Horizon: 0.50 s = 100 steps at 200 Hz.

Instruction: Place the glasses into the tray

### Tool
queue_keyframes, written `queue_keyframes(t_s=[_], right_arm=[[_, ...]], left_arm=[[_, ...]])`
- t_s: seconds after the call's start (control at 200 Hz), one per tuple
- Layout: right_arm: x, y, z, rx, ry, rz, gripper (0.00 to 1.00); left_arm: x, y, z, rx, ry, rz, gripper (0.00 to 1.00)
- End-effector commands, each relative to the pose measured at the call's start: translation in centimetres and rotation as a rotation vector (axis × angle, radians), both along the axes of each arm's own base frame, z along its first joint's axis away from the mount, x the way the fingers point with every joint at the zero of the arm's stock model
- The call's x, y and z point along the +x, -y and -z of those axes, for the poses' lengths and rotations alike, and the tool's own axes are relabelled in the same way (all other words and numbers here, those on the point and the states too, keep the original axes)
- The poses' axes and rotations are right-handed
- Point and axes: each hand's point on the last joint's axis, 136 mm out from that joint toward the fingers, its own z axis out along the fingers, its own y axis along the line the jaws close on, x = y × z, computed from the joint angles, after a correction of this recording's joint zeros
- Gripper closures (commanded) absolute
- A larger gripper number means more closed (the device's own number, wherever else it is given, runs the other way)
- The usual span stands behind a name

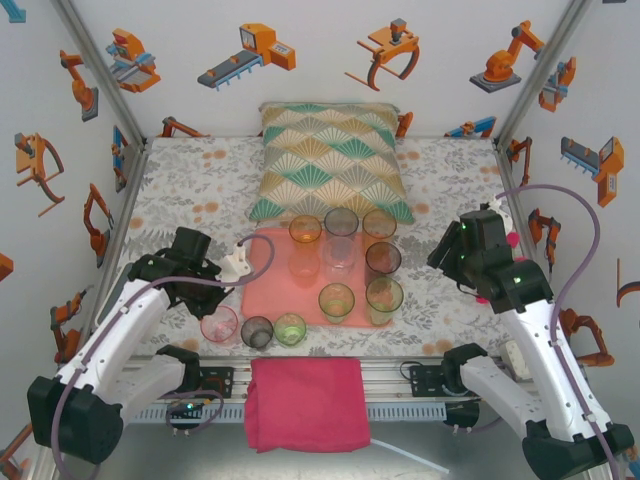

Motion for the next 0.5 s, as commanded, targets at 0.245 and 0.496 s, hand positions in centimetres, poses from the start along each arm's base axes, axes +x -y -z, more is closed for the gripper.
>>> queue_keyframes(t_s=[0.245, 0.496], right_arm=[[0.1, 0.1, -0.1, 0.015, 0.017, 0.012, 0.44], [0.0, 0.1, 0.0, 0.012, 0.015, 0.013, 0.44]], left_arm=[[-0.6, -0.2, -1.1, 0.004, -0.009, -0.008, 0.91], [0.1, -0.4, -1.9, 0.019, 0.006, -0.028, 0.92]])
